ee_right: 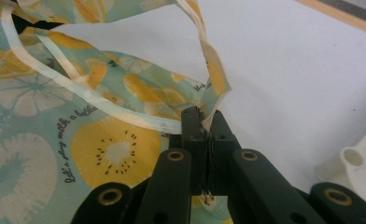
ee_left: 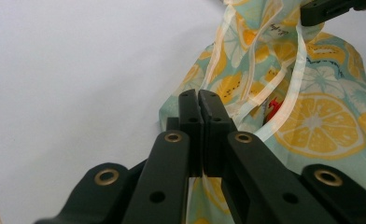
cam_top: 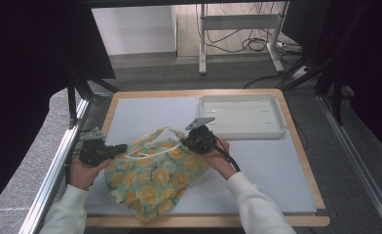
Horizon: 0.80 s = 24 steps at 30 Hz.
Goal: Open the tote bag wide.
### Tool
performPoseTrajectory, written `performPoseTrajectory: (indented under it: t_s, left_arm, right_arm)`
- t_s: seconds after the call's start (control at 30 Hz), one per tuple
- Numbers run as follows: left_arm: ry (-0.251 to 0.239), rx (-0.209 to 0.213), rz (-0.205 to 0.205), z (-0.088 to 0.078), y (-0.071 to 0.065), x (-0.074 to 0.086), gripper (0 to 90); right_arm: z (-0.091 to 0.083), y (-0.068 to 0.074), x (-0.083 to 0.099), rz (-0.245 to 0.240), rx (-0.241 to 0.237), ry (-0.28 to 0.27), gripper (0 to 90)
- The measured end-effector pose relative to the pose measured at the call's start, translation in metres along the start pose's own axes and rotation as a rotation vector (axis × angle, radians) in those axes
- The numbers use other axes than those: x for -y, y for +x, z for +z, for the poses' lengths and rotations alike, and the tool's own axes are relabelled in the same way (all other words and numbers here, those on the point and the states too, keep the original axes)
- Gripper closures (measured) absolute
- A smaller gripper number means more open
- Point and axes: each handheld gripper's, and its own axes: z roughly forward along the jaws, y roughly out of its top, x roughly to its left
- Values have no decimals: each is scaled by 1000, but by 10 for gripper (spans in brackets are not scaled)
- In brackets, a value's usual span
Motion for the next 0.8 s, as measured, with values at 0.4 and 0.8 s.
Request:
performPoseTrajectory:
  t_s: [0.4, 0.8]
  left_arm:
    - [-35, 35, 8, -12, -7, 0, 895]
    - [-55, 105, 34, -23, -23, 7, 896]
  right_arm:
    - [-31, 4, 2, -15, -12, -102, 875]
    - [-60, 13, 17, -33, -54, -154, 875]
